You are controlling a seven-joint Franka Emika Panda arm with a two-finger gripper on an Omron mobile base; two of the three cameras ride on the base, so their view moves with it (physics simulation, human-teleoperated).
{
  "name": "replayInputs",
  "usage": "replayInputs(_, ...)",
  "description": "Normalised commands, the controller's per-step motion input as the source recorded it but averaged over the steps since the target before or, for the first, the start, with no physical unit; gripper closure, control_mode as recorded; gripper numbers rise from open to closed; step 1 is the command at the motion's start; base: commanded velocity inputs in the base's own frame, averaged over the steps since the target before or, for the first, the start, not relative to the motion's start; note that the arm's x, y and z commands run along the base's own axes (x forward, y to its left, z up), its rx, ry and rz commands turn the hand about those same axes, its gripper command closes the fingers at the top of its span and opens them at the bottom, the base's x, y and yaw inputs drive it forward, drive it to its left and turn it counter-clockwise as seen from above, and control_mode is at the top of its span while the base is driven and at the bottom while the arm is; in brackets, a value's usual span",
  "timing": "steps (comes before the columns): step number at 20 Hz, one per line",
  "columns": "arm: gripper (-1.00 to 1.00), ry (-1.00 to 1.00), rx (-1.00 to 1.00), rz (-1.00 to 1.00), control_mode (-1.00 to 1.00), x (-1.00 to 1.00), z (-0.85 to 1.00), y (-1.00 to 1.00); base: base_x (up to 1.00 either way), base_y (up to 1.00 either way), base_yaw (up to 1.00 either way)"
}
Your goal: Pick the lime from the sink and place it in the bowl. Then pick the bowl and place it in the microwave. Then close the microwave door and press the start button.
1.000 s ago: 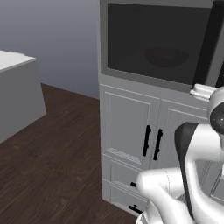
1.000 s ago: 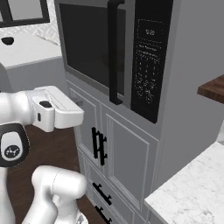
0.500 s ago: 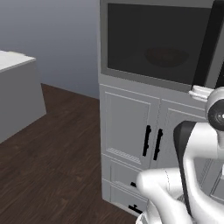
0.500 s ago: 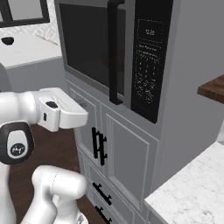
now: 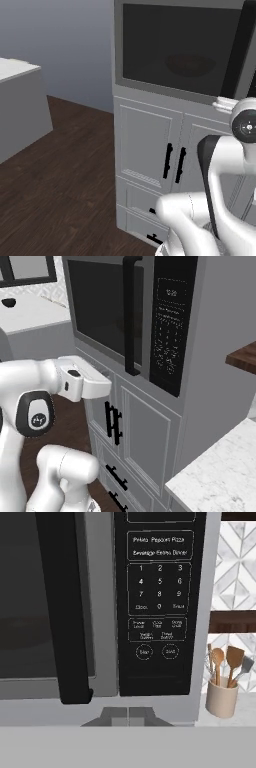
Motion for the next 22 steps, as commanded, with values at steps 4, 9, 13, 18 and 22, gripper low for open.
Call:
replayInputs(4,1.00,0.00,0.00,0.00,-1.00,0.51,-0.03,-0.28,0.00,0.00,0.00)
replayInputs(9,1.00,-0.06,0.01,0.00,-1.00,0.01,0.00,-0.41,0.00,0.00,0.00)
replayInputs(13,1.00,-0.05,0.01,0.00,-1.00,0.00,0.00,-0.32,0.00,0.00,0.00)
replayInputs(18,1.00,-0.03,0.01,0.00,-1.00,0.00,0.00,-0.27,0.00,0.00,0.00)
replayInputs(22,1.00,-0.02,0.02,0.00,-1.00,0.00,0.00,-0.29,0.00,0.00,0.00)
